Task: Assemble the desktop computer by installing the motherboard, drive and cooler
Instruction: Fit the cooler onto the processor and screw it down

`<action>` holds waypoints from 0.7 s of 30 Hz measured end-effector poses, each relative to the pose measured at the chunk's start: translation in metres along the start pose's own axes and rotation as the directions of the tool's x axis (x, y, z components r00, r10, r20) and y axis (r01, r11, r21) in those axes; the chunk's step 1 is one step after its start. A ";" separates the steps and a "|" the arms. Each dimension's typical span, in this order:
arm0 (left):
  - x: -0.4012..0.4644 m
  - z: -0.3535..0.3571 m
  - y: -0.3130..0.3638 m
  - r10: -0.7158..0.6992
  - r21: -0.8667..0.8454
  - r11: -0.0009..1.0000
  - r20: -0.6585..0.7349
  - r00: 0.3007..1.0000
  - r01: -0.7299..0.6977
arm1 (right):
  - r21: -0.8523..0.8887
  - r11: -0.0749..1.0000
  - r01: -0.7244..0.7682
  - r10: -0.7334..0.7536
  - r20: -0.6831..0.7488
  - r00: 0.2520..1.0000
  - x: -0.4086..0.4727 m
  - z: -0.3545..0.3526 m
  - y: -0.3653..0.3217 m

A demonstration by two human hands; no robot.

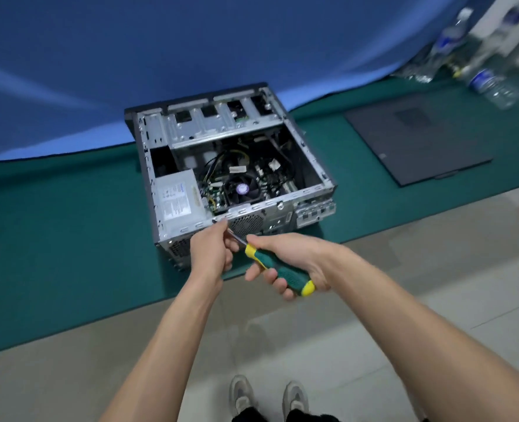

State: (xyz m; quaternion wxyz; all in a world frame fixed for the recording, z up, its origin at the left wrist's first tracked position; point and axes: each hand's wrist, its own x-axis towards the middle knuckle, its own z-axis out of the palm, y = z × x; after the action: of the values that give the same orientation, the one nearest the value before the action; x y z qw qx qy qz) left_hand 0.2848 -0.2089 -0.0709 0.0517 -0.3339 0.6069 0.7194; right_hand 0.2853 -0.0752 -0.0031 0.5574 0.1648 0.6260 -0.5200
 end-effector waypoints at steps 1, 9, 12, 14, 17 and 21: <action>-0.001 0.008 0.005 0.020 -0.009 1.000 0.013 1.000 -0.020 | -0.094 0.995 0.024 -0.029 -0.054 0.998 -0.008 -0.009 -0.009; 0.027 0.081 0.041 0.188 0.325 0.917 0.159 0.969 -0.231 | -0.327 0.827 0.457 -0.556 -0.353 0.753 -0.024 -0.094 -0.050; 0.055 0.116 0.055 0.284 0.456 0.820 0.203 0.937 -0.347 | -0.389 0.764 0.515 -0.644 -0.414 0.643 -0.009 -0.146 -0.070; 0.081 0.145 0.068 0.340 0.545 0.738 0.207 0.917 -0.397 | -0.378 0.754 0.537 -0.657 -0.438 0.614 0.007 -0.185 -0.088; 0.126 0.194 0.089 0.421 0.677 0.613 0.155 0.893 -0.407 | -0.353 0.774 0.526 -0.634 -0.441 0.636 0.036 -0.246 -0.116; 0.182 0.251 0.113 0.495 0.836 0.429 0.099 0.863 -0.343 | -0.318 0.819 0.478 -0.573 -0.499 0.650 0.077 -0.312 -0.144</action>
State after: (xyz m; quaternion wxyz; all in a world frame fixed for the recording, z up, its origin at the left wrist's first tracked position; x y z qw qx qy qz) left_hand -0.0142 -0.0705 -0.0646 -0.0267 -0.1636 0.9380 0.3044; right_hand -0.0175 0.0985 -0.0530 0.1780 0.0796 0.8232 -0.5332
